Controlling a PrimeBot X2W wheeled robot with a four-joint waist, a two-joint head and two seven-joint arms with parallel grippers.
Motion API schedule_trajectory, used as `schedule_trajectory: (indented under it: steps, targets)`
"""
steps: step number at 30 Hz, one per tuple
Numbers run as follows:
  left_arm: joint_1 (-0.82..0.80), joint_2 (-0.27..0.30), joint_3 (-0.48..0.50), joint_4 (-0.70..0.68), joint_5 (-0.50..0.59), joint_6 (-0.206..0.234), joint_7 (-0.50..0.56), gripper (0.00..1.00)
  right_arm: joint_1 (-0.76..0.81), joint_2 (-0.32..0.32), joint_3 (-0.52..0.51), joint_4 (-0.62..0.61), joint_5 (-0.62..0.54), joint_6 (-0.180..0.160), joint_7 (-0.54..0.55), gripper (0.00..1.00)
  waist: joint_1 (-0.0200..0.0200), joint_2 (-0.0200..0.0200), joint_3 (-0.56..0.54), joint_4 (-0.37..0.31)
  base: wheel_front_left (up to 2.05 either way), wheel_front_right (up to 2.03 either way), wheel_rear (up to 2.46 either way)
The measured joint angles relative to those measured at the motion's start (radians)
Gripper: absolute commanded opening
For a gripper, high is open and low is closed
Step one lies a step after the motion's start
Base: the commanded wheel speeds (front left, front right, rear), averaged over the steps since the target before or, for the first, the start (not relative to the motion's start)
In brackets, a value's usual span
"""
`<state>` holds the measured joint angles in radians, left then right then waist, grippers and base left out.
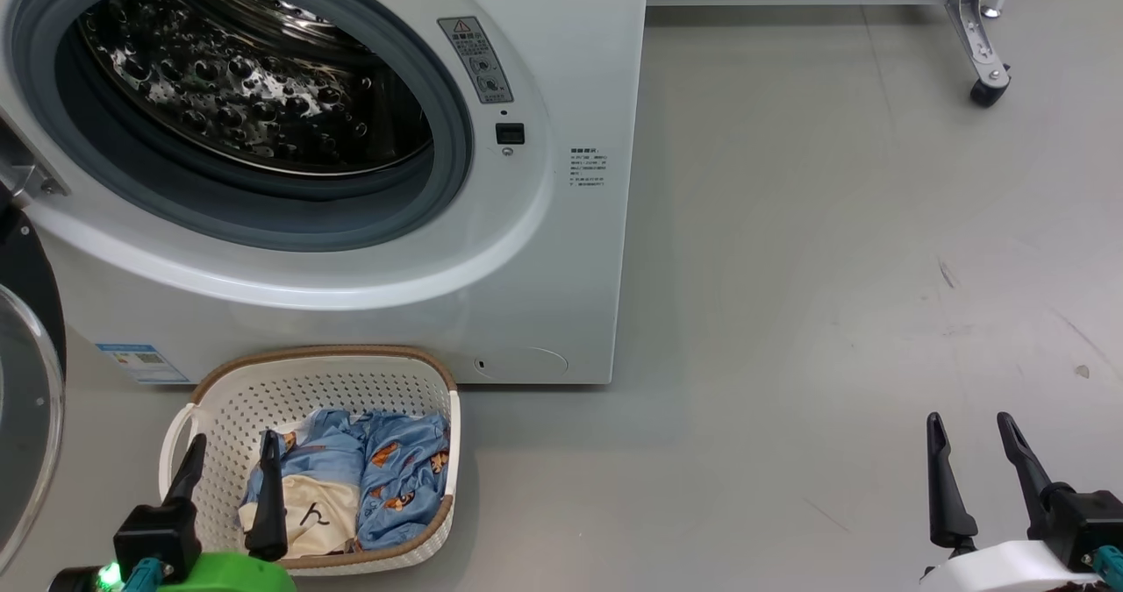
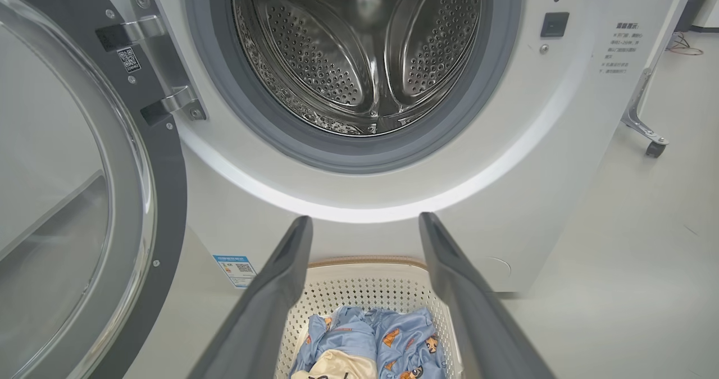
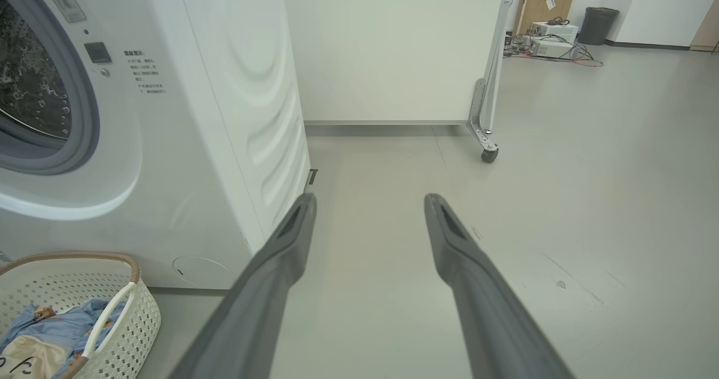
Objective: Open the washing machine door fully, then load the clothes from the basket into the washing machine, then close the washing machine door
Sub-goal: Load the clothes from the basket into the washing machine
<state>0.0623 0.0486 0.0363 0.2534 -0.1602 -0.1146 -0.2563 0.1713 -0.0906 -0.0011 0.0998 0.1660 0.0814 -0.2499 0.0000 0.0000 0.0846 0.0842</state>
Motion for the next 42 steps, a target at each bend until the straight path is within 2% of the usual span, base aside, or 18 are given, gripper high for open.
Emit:
schedule_trajectory:
  steps: [11, 30, 42]
  targets:
    - [-0.036, -0.002, -0.011, 0.001, -0.012, 0.000, 0.000, 1.00, -0.017, 0.003, 0.000, -0.012, 0.000, 0.006, 0.000, 1.00, 0.0000, 0.0000, 0.092, 0.004, 0.00, 0.00, 0.00]
    - [-0.235, -0.007, -0.006, 0.035, -0.019, 0.000, 0.000, 1.00, -0.104, -0.009, 0.011, -0.052, -0.001, 0.014, 0.000, 1.00, 0.0000, 0.0000, 0.344, 0.013, 0.00, 0.00, 0.00]
    - [-0.381, 0.005, 0.001, 0.108, -0.026, 0.000, 0.000, 1.00, -0.170, -0.016, 0.025, -0.083, -0.011, 0.015, 0.000, 1.00, 0.0001, 0.0000, 0.502, 0.009, 0.00, 0.00, 0.00]
